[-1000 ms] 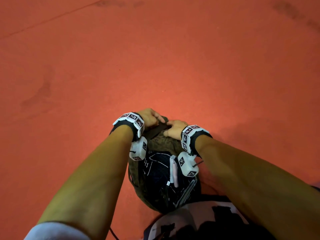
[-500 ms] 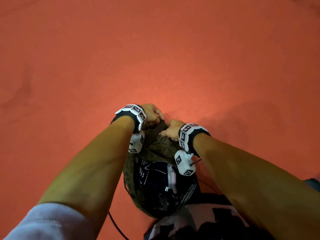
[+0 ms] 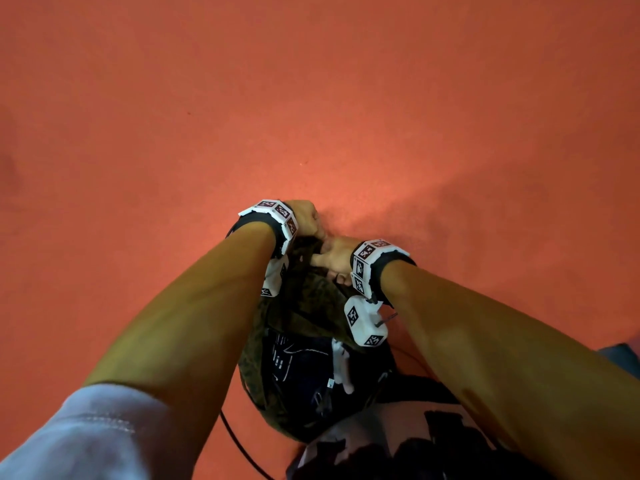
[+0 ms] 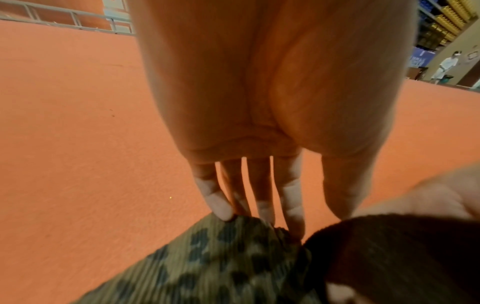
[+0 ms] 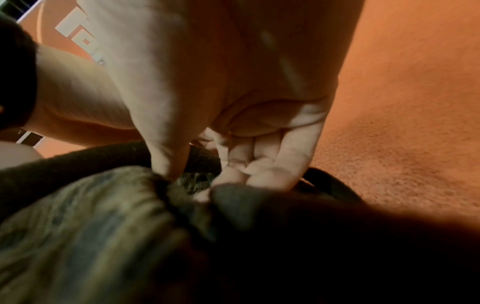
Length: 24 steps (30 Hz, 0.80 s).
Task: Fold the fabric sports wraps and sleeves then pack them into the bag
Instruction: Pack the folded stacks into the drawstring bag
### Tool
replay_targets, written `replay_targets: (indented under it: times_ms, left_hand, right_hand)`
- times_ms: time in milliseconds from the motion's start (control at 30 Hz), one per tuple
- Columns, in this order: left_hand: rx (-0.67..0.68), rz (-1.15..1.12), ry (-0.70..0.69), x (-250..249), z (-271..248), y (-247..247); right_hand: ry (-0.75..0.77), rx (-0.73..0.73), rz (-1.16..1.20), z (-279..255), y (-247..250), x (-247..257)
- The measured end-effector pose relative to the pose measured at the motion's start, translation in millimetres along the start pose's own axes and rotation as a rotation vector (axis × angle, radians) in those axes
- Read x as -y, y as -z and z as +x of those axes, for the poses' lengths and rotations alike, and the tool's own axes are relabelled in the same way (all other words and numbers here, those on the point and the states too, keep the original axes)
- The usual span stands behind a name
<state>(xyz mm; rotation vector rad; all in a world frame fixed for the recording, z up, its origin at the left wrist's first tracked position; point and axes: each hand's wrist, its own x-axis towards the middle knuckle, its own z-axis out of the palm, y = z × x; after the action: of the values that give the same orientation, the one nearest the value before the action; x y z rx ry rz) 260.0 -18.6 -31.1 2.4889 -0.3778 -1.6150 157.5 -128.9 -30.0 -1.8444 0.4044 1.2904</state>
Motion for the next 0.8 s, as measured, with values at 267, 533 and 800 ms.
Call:
replay_targets:
  times_ms: [267, 533, 800]
  left_hand:
    - [0.126, 0.030, -0.059, 7.1, 3.0, -1.0]
    - [0.169, -0.072, -0.058, 18.2, -2.2, 0.1]
    - [0.221, -0.130, -0.040, 26.8, -11.8, -3.8]
  right_hand:
    - [-0.030, -0.062, 0.130, 13.8, -2.4, -3.8]
    - [-0.057, -0.125, 0.166, 9.7, -7.8, -4.8]
    - [-0.113, -0.189, 0.186, 7.7, -7.6, 1.1]
